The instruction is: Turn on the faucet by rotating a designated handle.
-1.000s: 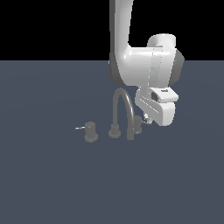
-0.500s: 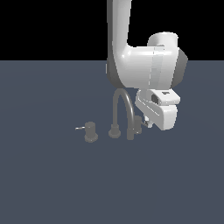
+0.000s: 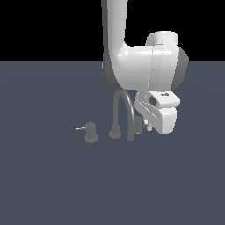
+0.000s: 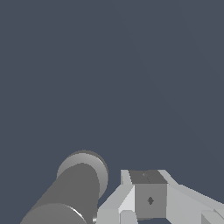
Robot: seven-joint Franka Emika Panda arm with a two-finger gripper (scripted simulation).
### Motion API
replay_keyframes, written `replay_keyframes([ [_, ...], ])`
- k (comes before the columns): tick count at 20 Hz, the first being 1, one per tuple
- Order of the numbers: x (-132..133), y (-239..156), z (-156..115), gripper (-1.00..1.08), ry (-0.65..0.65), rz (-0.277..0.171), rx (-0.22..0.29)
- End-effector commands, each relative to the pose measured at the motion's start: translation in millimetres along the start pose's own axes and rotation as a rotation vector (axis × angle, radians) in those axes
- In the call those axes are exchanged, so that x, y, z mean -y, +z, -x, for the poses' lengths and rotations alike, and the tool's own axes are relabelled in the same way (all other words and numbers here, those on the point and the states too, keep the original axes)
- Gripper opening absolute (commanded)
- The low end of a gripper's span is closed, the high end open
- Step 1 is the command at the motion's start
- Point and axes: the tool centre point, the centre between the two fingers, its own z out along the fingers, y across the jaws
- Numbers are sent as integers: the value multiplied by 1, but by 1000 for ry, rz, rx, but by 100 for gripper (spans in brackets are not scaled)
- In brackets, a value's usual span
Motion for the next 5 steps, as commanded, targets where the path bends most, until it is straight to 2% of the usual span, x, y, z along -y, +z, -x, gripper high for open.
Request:
replay_keyframes([
  [1,8,0,33,-100,-35,2,12],
  [5,11,0,50,-100,-41,3,16],
])
